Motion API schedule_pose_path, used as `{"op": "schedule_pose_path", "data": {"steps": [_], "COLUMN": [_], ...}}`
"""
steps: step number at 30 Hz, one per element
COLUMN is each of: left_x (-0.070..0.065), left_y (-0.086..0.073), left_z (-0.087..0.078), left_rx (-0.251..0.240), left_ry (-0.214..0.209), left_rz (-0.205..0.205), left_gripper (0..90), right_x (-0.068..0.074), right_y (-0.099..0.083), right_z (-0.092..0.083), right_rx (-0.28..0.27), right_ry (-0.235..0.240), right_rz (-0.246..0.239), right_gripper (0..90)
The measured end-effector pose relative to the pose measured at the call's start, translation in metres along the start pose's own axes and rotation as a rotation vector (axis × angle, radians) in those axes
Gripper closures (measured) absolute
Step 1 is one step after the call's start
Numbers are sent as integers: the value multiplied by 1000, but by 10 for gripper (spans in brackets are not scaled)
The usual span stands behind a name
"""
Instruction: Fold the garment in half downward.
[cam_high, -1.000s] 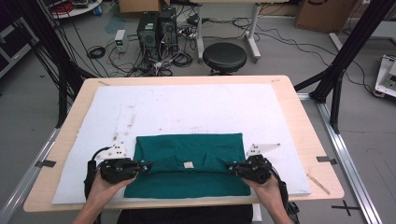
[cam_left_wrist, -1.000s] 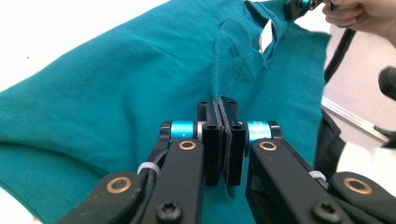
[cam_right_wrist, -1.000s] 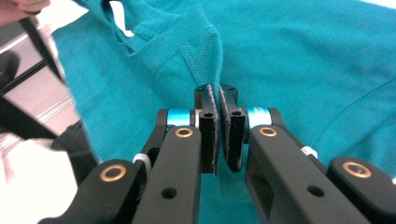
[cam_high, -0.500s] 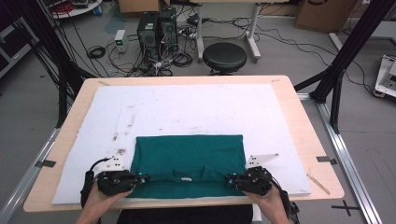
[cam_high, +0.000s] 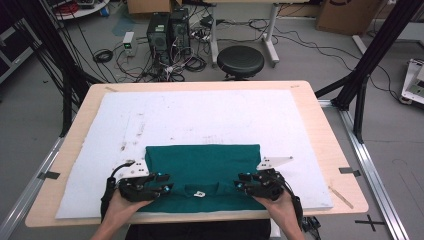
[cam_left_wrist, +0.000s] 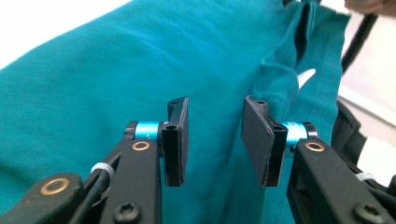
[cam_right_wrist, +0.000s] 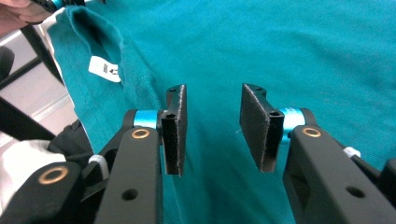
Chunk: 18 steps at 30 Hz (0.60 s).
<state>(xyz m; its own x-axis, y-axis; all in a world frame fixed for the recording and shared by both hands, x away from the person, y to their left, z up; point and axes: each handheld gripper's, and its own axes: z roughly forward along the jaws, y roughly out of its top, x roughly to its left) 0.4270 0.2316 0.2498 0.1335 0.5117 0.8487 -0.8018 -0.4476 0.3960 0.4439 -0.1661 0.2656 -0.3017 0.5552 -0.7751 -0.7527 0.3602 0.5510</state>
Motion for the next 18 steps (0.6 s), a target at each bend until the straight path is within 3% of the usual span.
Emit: {"op": "schedule_pose_path", "data": {"steps": [6, 11, 16, 18], "left_x": [-17, -25, -16, -10], "left_y": [-8, -16, -10, -5], "left_z": [-2, -5, -16, -22], "left_rx": [27, 56, -6, -25], "left_ry": [-45, -52, -35, -11], "left_rz": [46, 63, 43, 37], "left_gripper": [610, 600, 543, 523], "right_x": [8, 12, 10, 8], "right_y": [-8, -19, -18, -15], "right_z": [0, -3, -7, -8], "right_rx": [40, 82, 55, 39], "right_ry": [28, 5, -11, -33], "right_rz": [-28, -55, -33, -21], "right_gripper": [611, 603, 519, 429]}}
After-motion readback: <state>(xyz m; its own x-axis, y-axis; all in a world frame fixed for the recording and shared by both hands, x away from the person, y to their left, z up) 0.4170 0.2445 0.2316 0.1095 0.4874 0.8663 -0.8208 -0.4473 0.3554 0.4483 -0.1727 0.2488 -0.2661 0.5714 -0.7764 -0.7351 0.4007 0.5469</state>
